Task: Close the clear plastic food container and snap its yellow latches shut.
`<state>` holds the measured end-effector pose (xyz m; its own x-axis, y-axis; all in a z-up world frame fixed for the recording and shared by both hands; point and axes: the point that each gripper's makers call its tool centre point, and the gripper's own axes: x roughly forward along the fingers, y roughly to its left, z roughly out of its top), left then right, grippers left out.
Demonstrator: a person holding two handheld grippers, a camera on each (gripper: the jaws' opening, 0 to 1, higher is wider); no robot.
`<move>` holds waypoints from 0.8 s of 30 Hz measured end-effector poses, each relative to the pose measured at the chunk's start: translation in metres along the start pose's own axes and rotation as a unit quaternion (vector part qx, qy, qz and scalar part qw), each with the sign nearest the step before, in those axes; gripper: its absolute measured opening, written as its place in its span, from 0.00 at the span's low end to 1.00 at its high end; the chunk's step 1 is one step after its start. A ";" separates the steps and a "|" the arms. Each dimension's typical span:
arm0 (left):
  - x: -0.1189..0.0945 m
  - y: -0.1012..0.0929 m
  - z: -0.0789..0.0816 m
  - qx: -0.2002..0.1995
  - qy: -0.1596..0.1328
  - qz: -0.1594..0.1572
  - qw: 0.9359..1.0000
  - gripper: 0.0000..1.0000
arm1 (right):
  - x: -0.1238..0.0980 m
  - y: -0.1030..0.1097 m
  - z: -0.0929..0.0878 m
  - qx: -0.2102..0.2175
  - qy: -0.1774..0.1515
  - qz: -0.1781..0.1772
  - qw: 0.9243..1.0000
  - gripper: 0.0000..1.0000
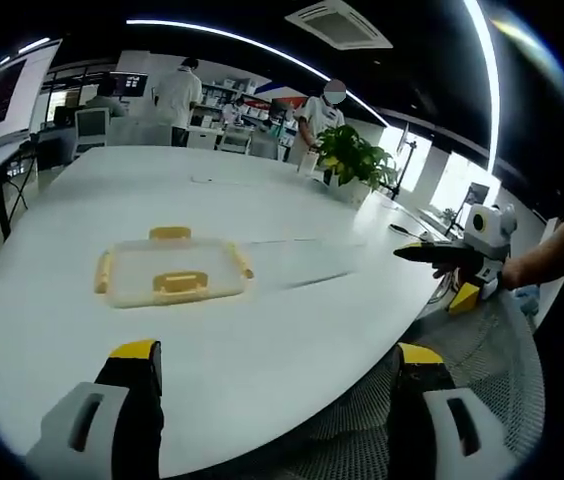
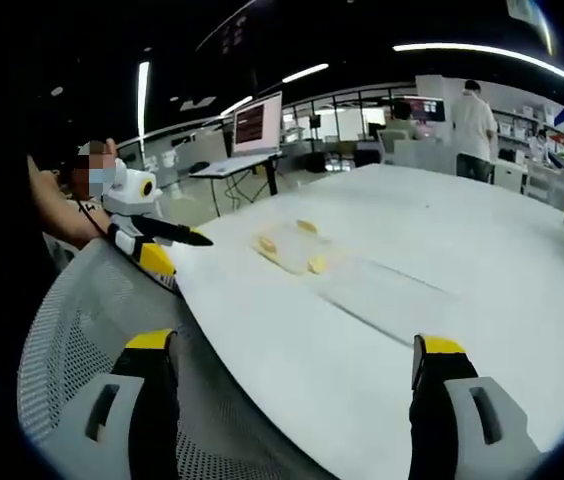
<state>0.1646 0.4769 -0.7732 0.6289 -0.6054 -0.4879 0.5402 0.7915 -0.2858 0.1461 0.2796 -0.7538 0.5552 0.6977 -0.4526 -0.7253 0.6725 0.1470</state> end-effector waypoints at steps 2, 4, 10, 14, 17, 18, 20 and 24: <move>-0.001 0.002 -0.001 -0.001 0.000 0.004 1.000 0.92 | 0.000 0.000 0.000 -0.004 -0.001 0.000 1.000 0.95; -0.001 0.002 0.000 0.000 0.000 0.004 1.000 0.92 | 0.000 0.000 0.000 -0.004 -0.001 0.000 1.000 0.94; 0.000 0.003 -0.002 0.005 0.005 0.007 1.000 0.92 | -0.002 -0.003 0.003 0.005 -0.011 -0.004 1.000 0.93; 0.000 0.001 -0.003 0.005 0.010 0.004 1.000 0.90 | -0.003 -0.001 0.006 0.005 -0.018 -0.004 1.000 0.92; -0.002 0.004 0.003 0.024 0.001 0.015 1.000 0.91 | -0.007 -0.004 0.022 0.010 -0.058 -0.006 0.998 0.87; -0.001 0.002 0.004 0.025 -0.002 0.009 1.000 0.93 | -0.008 -0.005 0.025 0.025 -0.070 -0.005 0.997 0.88; 0.000 0.000 0.001 0.027 0.007 0.004 1.000 0.92 | -0.009 -0.006 0.022 0.019 -0.058 -0.009 0.998 0.89; 0.000 -0.005 0.003 0.039 0.008 -0.006 0.999 0.91 | -0.008 -0.003 0.027 0.020 -0.066 0.003 0.998 0.90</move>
<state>0.1642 0.4728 -0.7694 0.6128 -0.6132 -0.4985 0.5899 0.7747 -0.2278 0.1548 0.2784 -0.7272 0.6016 0.7264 -0.3322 -0.7136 0.6756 0.1850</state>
